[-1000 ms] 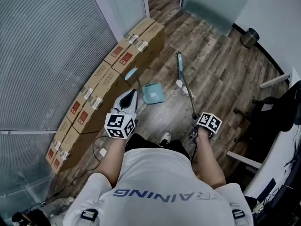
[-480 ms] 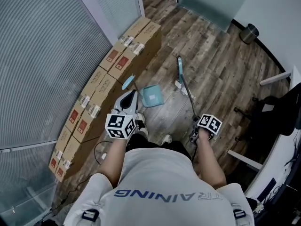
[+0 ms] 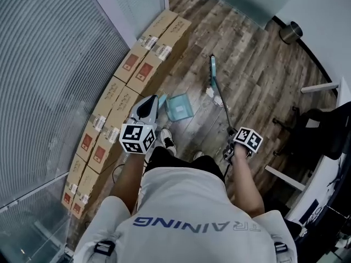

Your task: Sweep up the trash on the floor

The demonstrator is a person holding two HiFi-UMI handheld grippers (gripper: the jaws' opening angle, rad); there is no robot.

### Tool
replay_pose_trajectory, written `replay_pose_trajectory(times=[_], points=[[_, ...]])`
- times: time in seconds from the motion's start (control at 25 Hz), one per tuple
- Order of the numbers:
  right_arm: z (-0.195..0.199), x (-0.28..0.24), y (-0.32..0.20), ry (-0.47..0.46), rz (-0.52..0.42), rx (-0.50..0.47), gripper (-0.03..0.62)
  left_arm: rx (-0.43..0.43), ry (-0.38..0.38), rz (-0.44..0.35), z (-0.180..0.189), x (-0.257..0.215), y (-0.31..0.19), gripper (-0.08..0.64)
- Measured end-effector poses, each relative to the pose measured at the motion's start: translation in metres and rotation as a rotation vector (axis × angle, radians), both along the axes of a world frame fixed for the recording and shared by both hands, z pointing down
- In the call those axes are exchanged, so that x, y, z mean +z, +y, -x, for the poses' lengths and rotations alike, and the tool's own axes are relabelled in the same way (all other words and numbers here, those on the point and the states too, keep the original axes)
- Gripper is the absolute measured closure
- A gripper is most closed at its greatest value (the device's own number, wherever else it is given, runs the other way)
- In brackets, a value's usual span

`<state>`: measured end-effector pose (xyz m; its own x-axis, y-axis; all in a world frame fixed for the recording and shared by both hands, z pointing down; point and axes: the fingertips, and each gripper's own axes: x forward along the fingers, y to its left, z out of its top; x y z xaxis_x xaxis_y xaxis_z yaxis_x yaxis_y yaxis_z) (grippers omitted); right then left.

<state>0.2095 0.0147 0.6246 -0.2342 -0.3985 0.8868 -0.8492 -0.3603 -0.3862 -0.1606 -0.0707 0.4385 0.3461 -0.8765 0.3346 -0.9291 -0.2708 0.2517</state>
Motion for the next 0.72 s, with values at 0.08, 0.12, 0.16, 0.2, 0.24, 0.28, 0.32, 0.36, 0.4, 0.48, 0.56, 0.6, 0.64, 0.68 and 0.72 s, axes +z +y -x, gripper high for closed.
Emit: replay_pose_trajectory(times=[0.08, 0.12, 0.16, 0.2, 0.24, 0.28, 0.32, 0.36, 0.4, 0.48, 0.56, 0.6, 0.64, 0.68, 0.72], points=[[0.01, 0.0, -0.003, 0.013, 0.012, 0.001, 0.485, 0.01, 0.007, 0.016, 0.015, 0.007, -0.01, 0.557], [0.014, 0.0, -0.003, 0.018, 0.019, 0.0, 0.485, 0.017, 0.007, 0.026, 0.02, 0.011, -0.013, 0.557], [0.018, 0.001, -0.003, 0.022, 0.027, 0.001, 0.485, 0.024, 0.005, 0.036, 0.025, 0.015, -0.017, 0.557], [0.021, 0.003, -0.003, 0.025, 0.034, 0.001, 0.485, 0.029, 0.001, 0.045, 0.028, 0.02, -0.02, 0.557], [0.023, 0.005, -0.003, 0.027, 0.042, 0.001, 0.485, 0.03, -0.002, 0.054, 0.03, 0.024, -0.023, 0.557], [0.024, 0.007, -0.004, 0.028, 0.049, -0.001, 0.485, 0.03, -0.003, 0.063, 0.032, 0.029, -0.025, 0.557], [0.025, 0.01, -0.005, 0.027, 0.055, -0.003, 0.485, 0.028, -0.004, 0.071, 0.032, 0.033, -0.028, 0.558], [0.025, 0.013, -0.007, 0.024, 0.062, -0.004, 0.485, 0.026, -0.007, 0.078, 0.031, 0.036, -0.03, 0.557], [0.024, 0.016, -0.007, 0.021, 0.069, -0.007, 0.485, 0.025, -0.011, 0.086, 0.029, 0.039, -0.031, 0.557], [0.02, 0.02, -0.01, 0.018, 0.082, -0.02, 0.485, 0.022, -0.02, 0.097, 0.023, 0.043, -0.033, 0.557], [0.015, 0.024, -0.014, 0.015, 0.091, -0.036, 0.485, 0.022, -0.037, 0.109, 0.017, 0.046, -0.033, 0.546], [0.013, 0.026, -0.016, 0.011, 0.096, -0.042, 0.485, 0.029, -0.051, 0.12, 0.014, 0.05, -0.033, 0.54], [0.012, 0.028, -0.016, 0.007, 0.1, -0.046, 0.485, 0.042, -0.069, 0.137, 0.01, 0.055, -0.032, 0.526], [0.01, 0.029, -0.017, 0.003, 0.103, -0.05, 0.485, 0.059, -0.088, 0.161, 0.006, 0.062, -0.031, 0.503], [0.008, 0.03, -0.018, -0.002, 0.105, -0.055, 0.485, 0.079, -0.106, 0.19, 0.002, 0.071, -0.031, 0.466]])
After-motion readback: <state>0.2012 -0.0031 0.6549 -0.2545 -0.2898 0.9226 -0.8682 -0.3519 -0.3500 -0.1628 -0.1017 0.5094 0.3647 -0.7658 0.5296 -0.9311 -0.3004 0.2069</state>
